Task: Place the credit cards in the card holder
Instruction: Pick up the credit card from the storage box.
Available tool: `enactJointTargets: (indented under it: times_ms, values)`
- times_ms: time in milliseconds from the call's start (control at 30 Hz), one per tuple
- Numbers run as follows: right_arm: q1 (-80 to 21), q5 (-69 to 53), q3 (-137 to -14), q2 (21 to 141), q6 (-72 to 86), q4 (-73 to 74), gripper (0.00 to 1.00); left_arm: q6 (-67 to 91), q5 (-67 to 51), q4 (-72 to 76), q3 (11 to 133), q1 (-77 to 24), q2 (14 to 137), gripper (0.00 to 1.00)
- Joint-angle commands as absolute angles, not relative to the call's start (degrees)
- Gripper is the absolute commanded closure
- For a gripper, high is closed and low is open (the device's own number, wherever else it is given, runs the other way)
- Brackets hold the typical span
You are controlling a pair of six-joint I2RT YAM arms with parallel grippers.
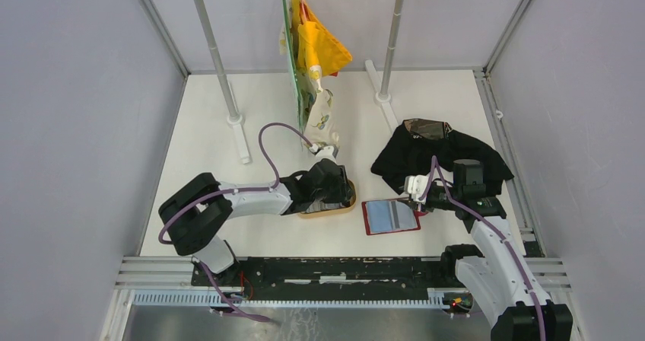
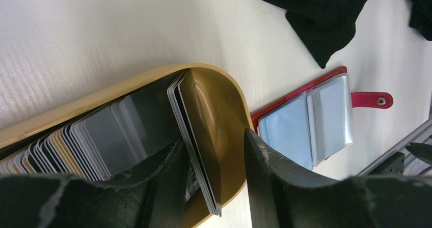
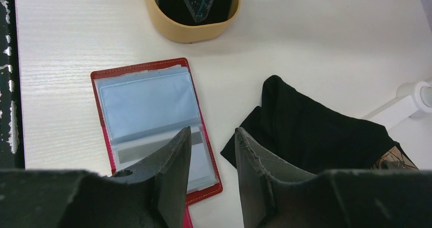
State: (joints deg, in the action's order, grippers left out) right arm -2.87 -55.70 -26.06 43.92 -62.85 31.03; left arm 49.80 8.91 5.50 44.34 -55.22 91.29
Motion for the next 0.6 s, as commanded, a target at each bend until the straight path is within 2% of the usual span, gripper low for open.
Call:
enactJointTargets:
  times_ms: [0, 567]
  values:
    - [-2.72, -57.57, -26.28, 43.31, -63.41, 31.29, 0.57, 52.43, 6.37, 9.49, 43.56, -54.01, 91.91, 0.50]
    - [-2.77, -57.60, -26.36, 43.35, -63.57, 31.42, 0.57, 52.66, 5.24, 6.86, 41.88, -51.96, 85.89, 0.55]
